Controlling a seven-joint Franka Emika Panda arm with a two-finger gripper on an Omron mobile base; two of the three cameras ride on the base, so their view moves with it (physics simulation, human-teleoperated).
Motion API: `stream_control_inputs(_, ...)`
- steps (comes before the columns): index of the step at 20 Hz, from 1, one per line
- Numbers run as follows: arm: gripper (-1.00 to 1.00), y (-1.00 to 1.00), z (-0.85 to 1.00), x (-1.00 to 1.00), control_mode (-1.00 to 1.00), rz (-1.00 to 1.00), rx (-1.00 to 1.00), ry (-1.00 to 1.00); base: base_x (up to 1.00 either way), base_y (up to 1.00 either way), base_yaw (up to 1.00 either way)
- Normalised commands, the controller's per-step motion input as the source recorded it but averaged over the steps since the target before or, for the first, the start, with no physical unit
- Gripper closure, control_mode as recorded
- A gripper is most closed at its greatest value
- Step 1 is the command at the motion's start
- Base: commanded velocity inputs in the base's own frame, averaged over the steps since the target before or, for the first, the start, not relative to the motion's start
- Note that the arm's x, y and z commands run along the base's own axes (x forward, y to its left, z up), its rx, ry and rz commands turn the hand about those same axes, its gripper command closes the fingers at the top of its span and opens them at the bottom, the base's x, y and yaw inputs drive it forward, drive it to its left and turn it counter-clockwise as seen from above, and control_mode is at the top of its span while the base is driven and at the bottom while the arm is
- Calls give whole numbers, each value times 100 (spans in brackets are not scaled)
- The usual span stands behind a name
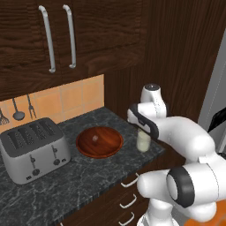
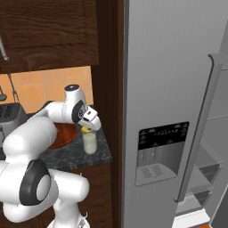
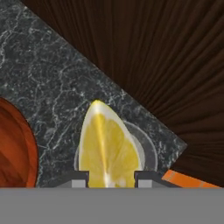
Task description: Grab a lemon wedge from the fridge and one ice cube from the ice bowl, and put them in the glass of lemonade.
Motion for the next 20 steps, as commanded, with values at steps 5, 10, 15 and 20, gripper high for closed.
stream_control_inputs(5, -100, 0, 0, 0, -100, 0, 0, 0, 0, 0, 0)
stream_control_inputs(10, -100, 4, 3, -20, -100, 2, 0, -2, 0, 0, 0)
stream_control_inputs(15, -100, 16, 39, -66, -100, 9, 2, -22, 0, 0, 0)
stream_control_inputs(20, -100, 30, 25, -49, -100, 17, 0, -5, 0, 0, 0)
